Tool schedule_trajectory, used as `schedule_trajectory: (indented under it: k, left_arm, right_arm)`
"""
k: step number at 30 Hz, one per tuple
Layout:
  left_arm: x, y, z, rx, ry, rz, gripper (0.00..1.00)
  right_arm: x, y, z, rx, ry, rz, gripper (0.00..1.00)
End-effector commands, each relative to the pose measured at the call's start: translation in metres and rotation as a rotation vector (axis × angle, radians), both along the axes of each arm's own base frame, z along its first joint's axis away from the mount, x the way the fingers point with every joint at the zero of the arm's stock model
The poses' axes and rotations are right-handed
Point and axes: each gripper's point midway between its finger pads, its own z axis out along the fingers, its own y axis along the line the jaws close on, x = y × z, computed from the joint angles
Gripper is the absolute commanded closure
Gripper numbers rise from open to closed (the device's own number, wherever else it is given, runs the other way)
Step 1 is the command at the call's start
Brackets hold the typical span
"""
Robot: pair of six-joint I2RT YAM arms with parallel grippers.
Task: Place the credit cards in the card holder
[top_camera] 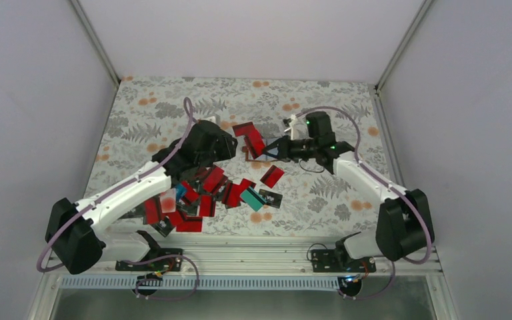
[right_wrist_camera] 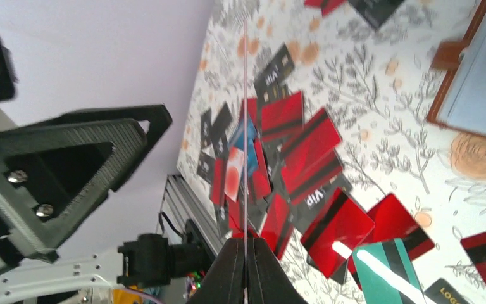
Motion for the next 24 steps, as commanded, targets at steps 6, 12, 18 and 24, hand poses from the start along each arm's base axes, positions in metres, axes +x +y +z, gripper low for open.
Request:
schedule_trajectory:
  k: [6,12,18,24]
  left_arm:
    - [0.024,-0.044,0.095,-0.31,-0.269,-0.222,0.52]
    - [0.028,-0.062,0.123,-0.448,-0.361,-0.368,0.52]
    - [0.022,-0.083,0.136,-0.528,-0.405,-0.507,0.53]
    - [0.017,-0.089,0.144,-0.56,-0.436,-0.562,0.71]
  right_arm:
    - [0.016,-0.028,0.095,0.213,-0.159,-0.076,0.96]
    - [0.01,-0.035,0.131,0.301,-0.238,-0.026,0.96]
    - [0.001,-0.031,0.151,0.346,-0.281,0.055,0.96]
    - [-0.002,-0.031,0.156,0.355,-0.301,0.077,0.96]
